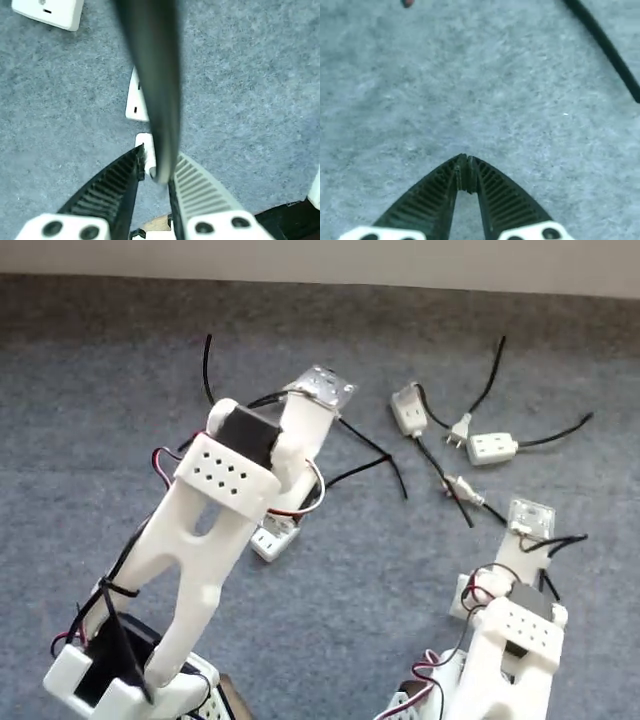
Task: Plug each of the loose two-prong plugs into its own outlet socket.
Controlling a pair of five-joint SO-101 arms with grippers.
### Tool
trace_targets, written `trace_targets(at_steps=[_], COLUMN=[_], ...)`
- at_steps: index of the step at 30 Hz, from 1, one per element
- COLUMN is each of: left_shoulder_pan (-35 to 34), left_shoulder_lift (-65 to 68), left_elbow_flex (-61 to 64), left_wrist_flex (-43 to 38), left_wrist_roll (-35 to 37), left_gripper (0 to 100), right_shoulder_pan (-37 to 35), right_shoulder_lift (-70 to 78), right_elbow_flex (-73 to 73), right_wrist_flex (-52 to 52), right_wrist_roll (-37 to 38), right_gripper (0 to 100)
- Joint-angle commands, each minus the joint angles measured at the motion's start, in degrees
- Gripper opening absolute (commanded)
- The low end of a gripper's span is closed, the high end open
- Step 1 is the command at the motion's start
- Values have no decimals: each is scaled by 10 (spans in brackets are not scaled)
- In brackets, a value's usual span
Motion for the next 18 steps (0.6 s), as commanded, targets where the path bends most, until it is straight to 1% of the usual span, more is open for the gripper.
trace_targets(at_steps=[1, 3, 4, 6, 10, 13, 18], left_shoulder_pan=[4, 4, 4, 0, -32, -46, -44], left_shoulder_lift=[-3, -3, -3, -3, -2, -2, -2], left_elbow_flex=[22, 44, 51, 58, 56, 60, 61], left_wrist_flex=[-50, -66, -72, -84, -101, -99, -84], left_wrist_roll=[-137, -212, -227, -236, -267, -269, -267], left_gripper=[10, 10, 10, 11, 11, 11, 7], right_shoulder_pan=[36, 44, 44, 49, 49, 49, 45], right_shoulder_lift=[-11, -8, -8, -8, -8, -8, -8], right_elbow_flex=[1, 2, 2, 2, 2, 4, 25], right_wrist_flex=[-20, -21, -21, -22, -22, -34, -54], right_wrist_roll=[1, 1, 1, 1, 1, 1, 1], right_gripper=[8, 8, 8, 8, 8, 8, 8])
